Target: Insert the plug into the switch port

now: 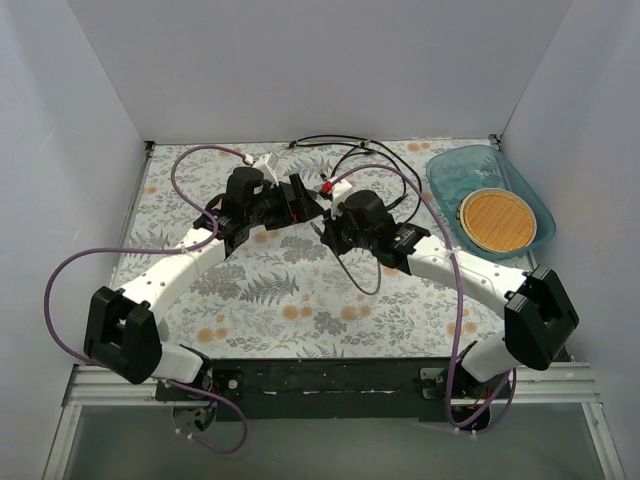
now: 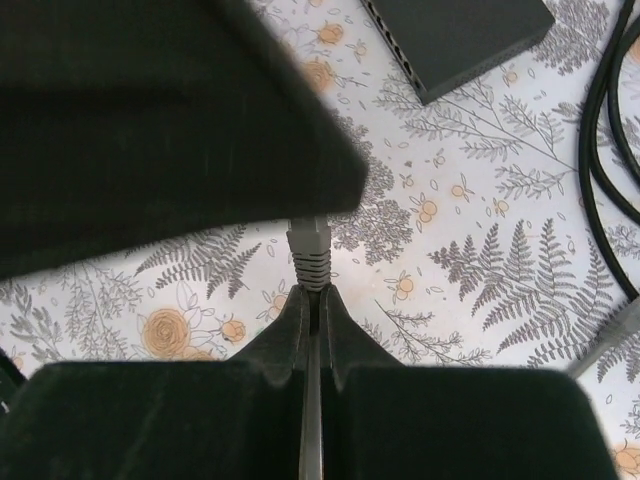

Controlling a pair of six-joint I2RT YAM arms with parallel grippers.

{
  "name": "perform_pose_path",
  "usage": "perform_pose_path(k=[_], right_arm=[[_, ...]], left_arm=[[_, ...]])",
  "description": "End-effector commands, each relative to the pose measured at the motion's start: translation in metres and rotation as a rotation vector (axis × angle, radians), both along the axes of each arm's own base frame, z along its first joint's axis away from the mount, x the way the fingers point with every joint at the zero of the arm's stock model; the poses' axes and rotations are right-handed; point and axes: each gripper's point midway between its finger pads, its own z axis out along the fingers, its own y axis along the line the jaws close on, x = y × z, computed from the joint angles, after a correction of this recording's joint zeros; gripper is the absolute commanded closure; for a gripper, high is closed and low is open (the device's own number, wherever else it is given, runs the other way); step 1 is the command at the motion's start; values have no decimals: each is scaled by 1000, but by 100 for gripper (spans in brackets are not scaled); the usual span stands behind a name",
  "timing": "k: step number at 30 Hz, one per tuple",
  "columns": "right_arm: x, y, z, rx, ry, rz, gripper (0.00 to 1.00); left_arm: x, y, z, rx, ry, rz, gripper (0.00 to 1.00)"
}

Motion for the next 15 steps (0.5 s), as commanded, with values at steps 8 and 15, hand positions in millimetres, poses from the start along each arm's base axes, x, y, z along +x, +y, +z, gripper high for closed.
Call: perform_pose_path(k=[8, 15], right_arm=[[94, -16, 6, 156, 58, -198, 99], [137, 9, -33, 123, 135, -191, 99]], left_arm=[[129, 122, -41, 219, 6, 562, 2], [194, 144, -90, 338, 45, 611, 2]])
